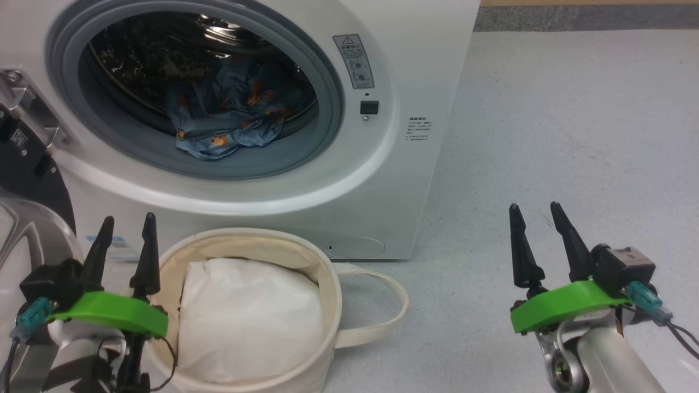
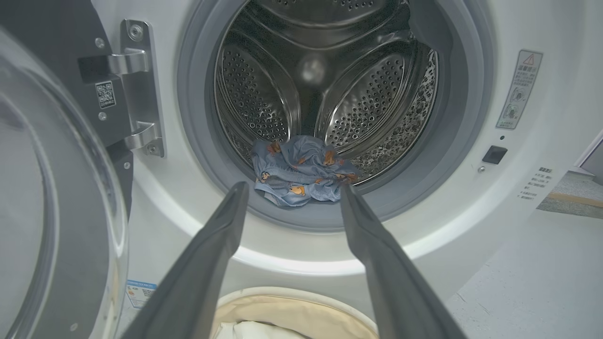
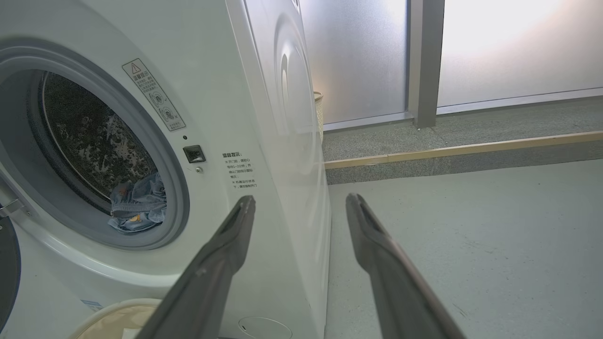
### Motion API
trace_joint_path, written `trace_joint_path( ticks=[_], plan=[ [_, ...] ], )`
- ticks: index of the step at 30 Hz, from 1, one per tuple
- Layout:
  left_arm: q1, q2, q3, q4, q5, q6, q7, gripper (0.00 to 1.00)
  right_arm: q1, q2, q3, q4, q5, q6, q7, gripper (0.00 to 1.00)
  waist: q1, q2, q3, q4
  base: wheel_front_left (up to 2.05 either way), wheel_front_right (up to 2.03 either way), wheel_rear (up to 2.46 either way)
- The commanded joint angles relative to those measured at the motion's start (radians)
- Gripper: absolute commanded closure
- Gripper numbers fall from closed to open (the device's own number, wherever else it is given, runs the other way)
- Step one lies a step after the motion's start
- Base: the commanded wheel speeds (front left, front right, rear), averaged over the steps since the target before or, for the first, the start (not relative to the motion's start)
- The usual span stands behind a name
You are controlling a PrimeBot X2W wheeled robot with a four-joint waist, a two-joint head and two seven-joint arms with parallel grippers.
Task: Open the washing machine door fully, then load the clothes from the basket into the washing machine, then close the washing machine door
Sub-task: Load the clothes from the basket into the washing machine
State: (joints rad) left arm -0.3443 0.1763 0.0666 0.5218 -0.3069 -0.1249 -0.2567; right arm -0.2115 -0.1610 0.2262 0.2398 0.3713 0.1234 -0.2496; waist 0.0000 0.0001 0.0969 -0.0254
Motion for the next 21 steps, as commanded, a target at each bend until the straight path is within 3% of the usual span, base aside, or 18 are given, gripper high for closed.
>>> trace_joint_path(
  ticks=[1,12,21],
  plan=[
    [-0.014,0.024,0.031,-0.038,0.006,-0.006,-0.005,0.0,-0.016,-0.006,0.022,-0.025,0.007,0.007,-0.012,0.0,0.0,-0.0001,0.001,-0.001,0.0,0.0,0.0],
    [-0.1,0.046,-0.031,0.064,-0.006,-0.006,-0.005,0.0,-0.029,0.022,0.044,-0.031,-0.001,0.007,-0.012,0.0,0.0,-0.0001,0.083,-0.047,0.0,0.0,0.0],
    [-0.358,0.094,-0.128,0.274,-0.079,-0.006,-0.005,0.0,-0.067,0.049,0.025,-0.07,-0.036,0.007,-0.012,0.0,0.0,-0.0001,0.233,-0.113,0.0,0.0,0.0]
  ],
)
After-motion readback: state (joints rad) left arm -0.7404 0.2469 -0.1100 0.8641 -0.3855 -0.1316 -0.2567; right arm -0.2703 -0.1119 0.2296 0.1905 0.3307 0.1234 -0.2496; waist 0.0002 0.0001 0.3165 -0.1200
